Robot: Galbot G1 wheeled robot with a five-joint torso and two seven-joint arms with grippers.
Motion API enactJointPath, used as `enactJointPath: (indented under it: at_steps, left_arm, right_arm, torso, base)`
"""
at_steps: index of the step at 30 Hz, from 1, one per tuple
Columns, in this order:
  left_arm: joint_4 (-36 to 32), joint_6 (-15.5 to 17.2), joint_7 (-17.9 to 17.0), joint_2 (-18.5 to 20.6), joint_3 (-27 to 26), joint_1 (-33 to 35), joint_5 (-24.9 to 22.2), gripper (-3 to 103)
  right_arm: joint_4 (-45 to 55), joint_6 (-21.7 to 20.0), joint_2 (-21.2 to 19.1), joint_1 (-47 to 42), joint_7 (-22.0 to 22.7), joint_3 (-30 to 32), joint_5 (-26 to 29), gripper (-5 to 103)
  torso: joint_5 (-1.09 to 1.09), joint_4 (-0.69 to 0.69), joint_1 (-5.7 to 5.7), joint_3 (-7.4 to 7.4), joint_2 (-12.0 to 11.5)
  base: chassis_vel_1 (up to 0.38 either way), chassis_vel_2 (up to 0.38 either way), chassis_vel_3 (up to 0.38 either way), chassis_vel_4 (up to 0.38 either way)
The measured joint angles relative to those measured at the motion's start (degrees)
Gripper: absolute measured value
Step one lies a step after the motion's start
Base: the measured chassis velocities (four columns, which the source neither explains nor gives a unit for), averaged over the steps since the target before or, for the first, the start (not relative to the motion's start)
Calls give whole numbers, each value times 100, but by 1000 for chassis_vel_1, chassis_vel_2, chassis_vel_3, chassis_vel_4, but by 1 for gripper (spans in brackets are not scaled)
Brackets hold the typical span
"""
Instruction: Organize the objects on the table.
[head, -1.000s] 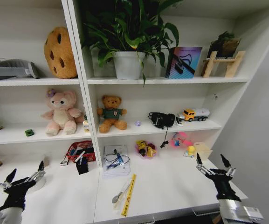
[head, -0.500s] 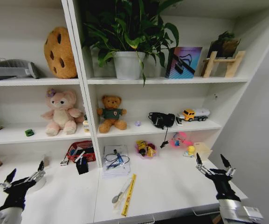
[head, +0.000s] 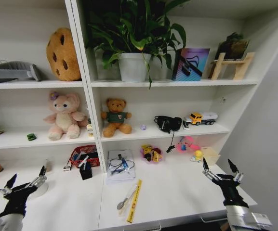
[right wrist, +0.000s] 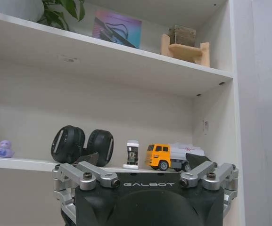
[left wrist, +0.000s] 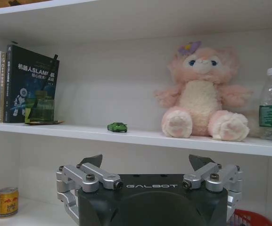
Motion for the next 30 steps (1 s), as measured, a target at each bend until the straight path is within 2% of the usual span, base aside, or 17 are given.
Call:
enactJointPath:
  at_steps: [5,8,10,12,15,19,20,21,22,23,25,26,28,30]
  left_arm:
    - [0,-1,0,0,-1,0,0,100]
    - [0,-1,-1,0,0,0,-1,100]
    - [0,-1,-1,0,-1,1,-1,100]
    - [1,-1,-2,0,-1,0,-1,100]
    - [0,-1,-1,0,-1,0,-1,100]
    - [3,-1,1,0,1,1,-2,100]
    - [1,-1,-1,0,-1,1,-1,100]
    - [1,-1,-1,0,-1,1,-1,100]
    - [1,-1,1,-1,0,1,-1,100]
    - [2,-1,-3,0,-1,1,-1,100]
    - [3,-1,0,0,0,1,-2,100]
    - [2,-1,-3,0,-1,1,-1,100]
    - [0,-2,1,0,-1,1,-1,100]
    - [3,0,-2,0,0,1,-1,100]
  right_arm:
    - [0,-1,0,1,2,-1,0,100]
    - [1,-1,0,1,2,-1,0,100]
    - [1,-1,0,1,3,-2,0,100]
    - [2,0,0,1,3,-2,-1,100]
    - [1,-1,0,1,3,-2,0,100]
    - [2,0,0,0,4,0,-1,100]
    - [1,-1,0,1,3,-1,0,100]
    - [1,-1,0,1,3,-1,0,100]
    - [0,-1,-1,1,4,-1,0,100]
    - [1,0,0,0,2,-1,-1,100]
    - [2,0,0,0,3,-1,-1,100]
    - [0,-1,0,1,3,-1,-1,100]
    - [0,-1,0,1,3,-1,-1,100]
    - [2,0,0,1,2,0,-1,100]
  torso:
    - [1,-1,0,0,0]
    - [-6,1,0,0,1]
    - [1,1,0,0,1]
    - [-6,1,0,-1,1]
    - [3,0,0,0,0]
    - [-11,0,0,0,1]
    - [7,0,0,0,0]
    - [7,0,0,0,0]
    - [4,1,1,0,1]
    - [-12,0,0,0,1]
    - [-12,-1,0,-1,2]
    - [6,0,1,0,0]
    - [7,1,1,1,0]
    - [-13,-1,-1,-1,1]
  base:
    - [178,181,-181,-179]
    - [225,230,-200,-206]
    - [244,260,-257,-257]
    - [253,290,-256,-273]
    - [291,294,-305,-310]
    - [327,340,-348,-328]
    - [381,382,-381,-380]
    - [381,382,-381,-380]
    - [381,373,-369,-380]
    - [340,373,-358,-360]
    - [364,364,-358,-371]
    - [380,375,-396,-382]
    - [380,375,-369,-359]
    - [327,359,-344,-314]
